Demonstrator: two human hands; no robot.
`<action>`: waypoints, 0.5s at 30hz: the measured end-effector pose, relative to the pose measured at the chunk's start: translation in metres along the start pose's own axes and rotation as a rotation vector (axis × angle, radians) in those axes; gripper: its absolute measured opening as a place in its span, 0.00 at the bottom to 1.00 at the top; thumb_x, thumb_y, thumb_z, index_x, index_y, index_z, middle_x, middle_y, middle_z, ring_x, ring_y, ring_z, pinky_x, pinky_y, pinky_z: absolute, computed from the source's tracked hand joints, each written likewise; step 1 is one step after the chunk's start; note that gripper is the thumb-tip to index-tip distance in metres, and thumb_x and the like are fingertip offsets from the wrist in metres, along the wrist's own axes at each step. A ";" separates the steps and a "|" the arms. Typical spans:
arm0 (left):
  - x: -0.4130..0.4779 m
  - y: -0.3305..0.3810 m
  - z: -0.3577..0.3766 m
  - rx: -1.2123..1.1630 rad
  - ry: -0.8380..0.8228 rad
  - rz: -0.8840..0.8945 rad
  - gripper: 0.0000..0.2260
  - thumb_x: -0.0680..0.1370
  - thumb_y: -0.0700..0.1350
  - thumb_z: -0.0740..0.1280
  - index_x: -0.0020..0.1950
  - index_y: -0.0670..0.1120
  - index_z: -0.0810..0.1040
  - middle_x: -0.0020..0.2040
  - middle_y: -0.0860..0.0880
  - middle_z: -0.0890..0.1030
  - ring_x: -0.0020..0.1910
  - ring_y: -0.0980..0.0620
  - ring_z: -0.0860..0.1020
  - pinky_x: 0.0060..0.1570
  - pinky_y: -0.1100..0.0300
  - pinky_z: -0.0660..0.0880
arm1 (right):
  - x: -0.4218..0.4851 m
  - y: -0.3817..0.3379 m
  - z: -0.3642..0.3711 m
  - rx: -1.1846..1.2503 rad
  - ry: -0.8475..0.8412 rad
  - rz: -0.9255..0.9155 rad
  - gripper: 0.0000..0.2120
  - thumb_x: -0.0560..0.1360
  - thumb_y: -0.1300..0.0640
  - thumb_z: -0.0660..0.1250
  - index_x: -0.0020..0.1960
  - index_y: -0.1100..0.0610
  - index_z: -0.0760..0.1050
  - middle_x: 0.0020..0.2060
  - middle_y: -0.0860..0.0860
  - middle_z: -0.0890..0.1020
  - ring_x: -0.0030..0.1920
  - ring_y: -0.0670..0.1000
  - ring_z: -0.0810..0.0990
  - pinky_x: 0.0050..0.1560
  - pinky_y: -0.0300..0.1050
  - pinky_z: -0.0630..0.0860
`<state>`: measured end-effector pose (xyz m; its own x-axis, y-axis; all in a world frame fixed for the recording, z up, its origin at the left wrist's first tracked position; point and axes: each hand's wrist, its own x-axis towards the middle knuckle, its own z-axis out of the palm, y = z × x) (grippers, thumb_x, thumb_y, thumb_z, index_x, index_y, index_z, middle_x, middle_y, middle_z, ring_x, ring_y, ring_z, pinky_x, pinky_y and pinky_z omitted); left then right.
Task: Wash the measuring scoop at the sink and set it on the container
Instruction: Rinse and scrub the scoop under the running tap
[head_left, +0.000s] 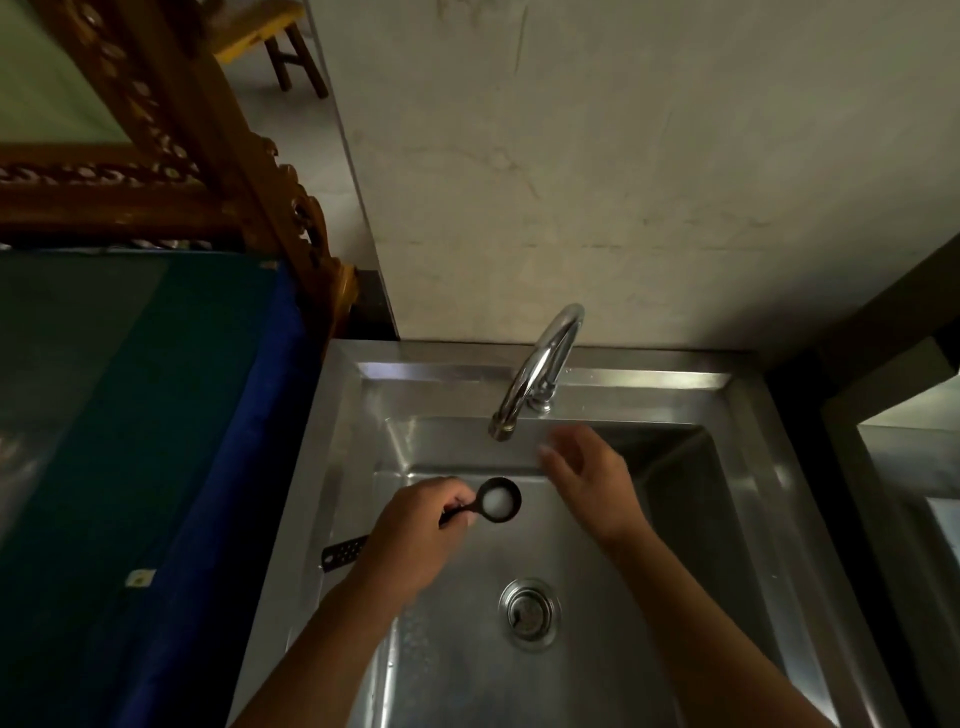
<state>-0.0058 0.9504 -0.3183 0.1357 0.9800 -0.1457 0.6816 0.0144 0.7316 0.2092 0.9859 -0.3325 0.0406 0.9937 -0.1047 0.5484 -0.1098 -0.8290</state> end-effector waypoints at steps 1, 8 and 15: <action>0.003 -0.001 0.002 -0.004 0.004 0.002 0.04 0.73 0.42 0.73 0.47 0.47 0.83 0.40 0.55 0.82 0.40 0.59 0.79 0.43 0.60 0.77 | 0.011 0.002 0.001 -0.001 0.032 0.018 0.09 0.76 0.51 0.69 0.55 0.49 0.74 0.42 0.45 0.80 0.42 0.42 0.80 0.39 0.35 0.75; 0.016 -0.012 0.014 -0.027 0.034 0.007 0.05 0.73 0.43 0.73 0.49 0.47 0.84 0.44 0.53 0.85 0.43 0.58 0.81 0.46 0.58 0.79 | 0.083 0.009 0.021 -0.038 0.212 0.109 0.28 0.71 0.48 0.74 0.67 0.53 0.68 0.61 0.51 0.75 0.59 0.49 0.75 0.54 0.42 0.72; 0.027 -0.020 0.011 -0.047 0.050 0.042 0.05 0.74 0.40 0.71 0.49 0.45 0.84 0.43 0.51 0.85 0.42 0.56 0.82 0.46 0.55 0.79 | 0.111 0.009 0.039 0.029 0.159 0.119 0.19 0.71 0.48 0.74 0.58 0.50 0.71 0.51 0.50 0.80 0.49 0.48 0.79 0.49 0.45 0.78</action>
<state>-0.0081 0.9740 -0.3444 0.1265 0.9886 -0.0821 0.6414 -0.0184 0.7670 0.1864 1.0945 -0.3733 0.2362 0.9647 -0.1165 0.5075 -0.2247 -0.8319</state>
